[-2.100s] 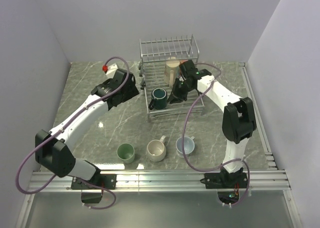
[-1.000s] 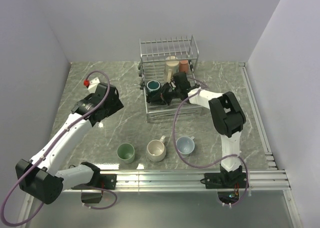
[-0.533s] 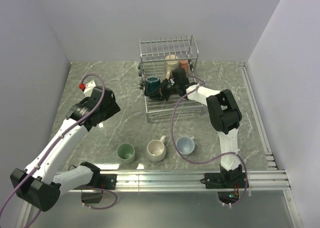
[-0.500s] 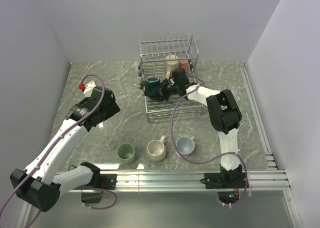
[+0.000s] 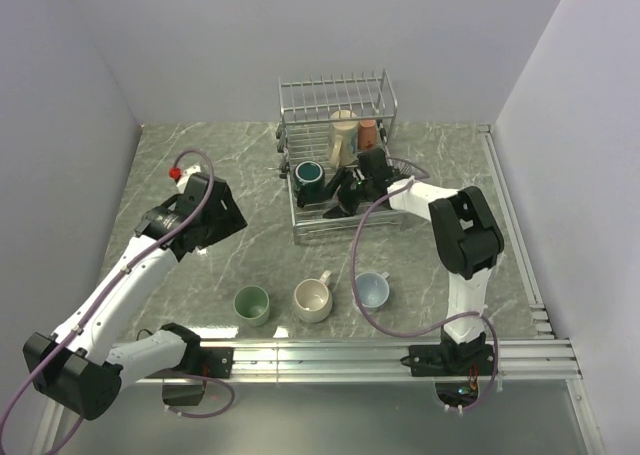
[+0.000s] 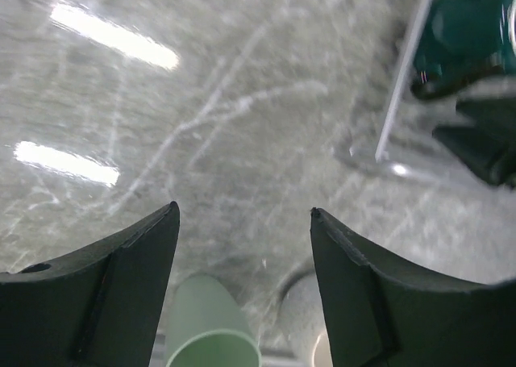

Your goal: Load the cups into the dish rack

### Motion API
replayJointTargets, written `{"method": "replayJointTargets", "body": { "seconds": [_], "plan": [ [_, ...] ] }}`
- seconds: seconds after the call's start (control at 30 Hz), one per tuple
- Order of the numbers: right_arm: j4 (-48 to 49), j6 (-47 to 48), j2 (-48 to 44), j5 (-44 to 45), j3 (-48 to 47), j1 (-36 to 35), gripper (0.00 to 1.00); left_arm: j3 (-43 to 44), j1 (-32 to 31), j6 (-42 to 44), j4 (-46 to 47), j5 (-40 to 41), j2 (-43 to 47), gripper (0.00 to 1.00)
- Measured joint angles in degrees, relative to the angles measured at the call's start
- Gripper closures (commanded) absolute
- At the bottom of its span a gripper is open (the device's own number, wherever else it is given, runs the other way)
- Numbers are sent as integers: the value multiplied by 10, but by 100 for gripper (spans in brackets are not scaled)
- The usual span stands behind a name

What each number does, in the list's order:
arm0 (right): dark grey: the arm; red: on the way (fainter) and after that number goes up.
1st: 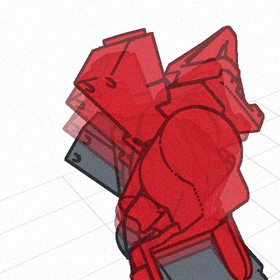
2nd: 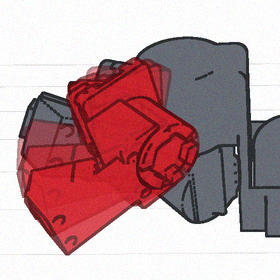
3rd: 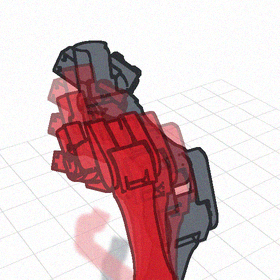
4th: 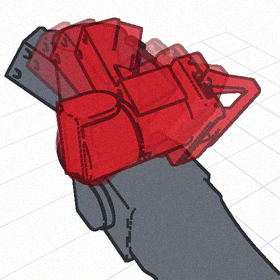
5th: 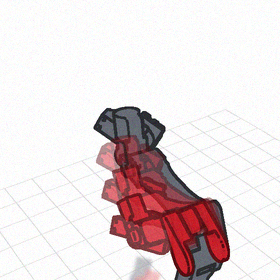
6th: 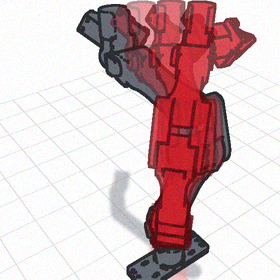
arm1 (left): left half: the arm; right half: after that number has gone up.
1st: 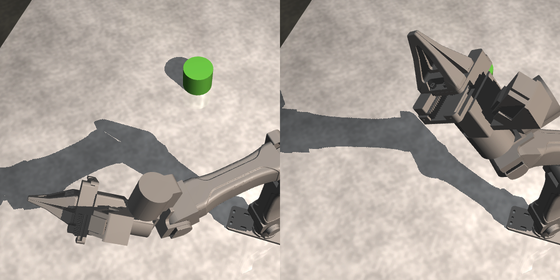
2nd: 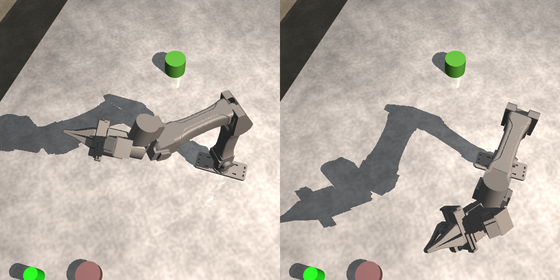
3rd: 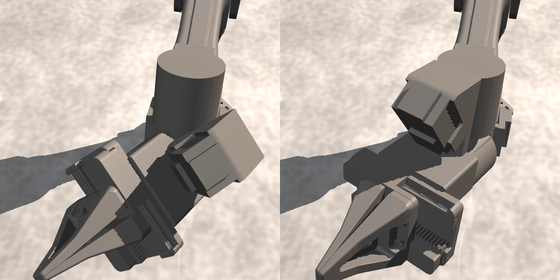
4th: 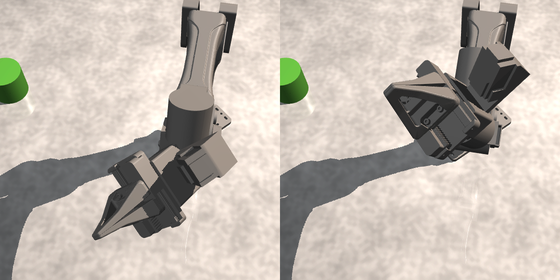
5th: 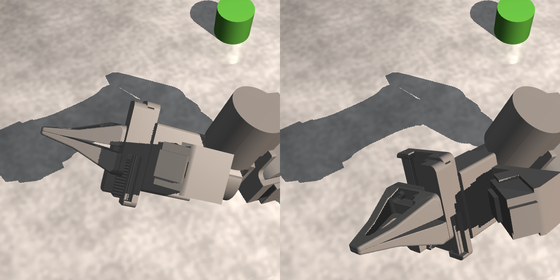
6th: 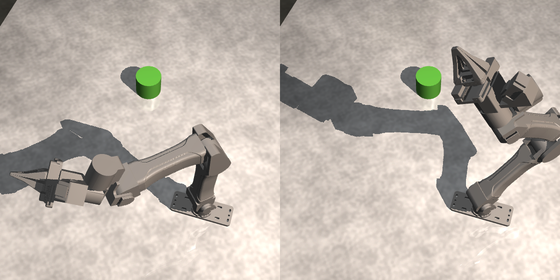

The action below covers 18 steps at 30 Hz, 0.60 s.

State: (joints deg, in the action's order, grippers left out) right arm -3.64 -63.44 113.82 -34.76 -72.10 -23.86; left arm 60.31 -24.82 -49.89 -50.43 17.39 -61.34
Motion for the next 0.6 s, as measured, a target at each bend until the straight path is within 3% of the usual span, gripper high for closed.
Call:
{"method": "replayJointTargets", "body": {
  "seconds": [0.13, 0.4, 0.6],
  "plan": [
    [-29, 45, -25, 27, -5, 0, 21, 0, 0, 36, -1, -67, 1, 29],
    [-125, 121, -105, 62, -18, 1, 21, -11, -3, 110, 0, -248, 23, 32],
    [-172, 154, -166, 73, -18, 14, 21, -49, -27, 127, -23, -311, 17, 32]
  ]
}}
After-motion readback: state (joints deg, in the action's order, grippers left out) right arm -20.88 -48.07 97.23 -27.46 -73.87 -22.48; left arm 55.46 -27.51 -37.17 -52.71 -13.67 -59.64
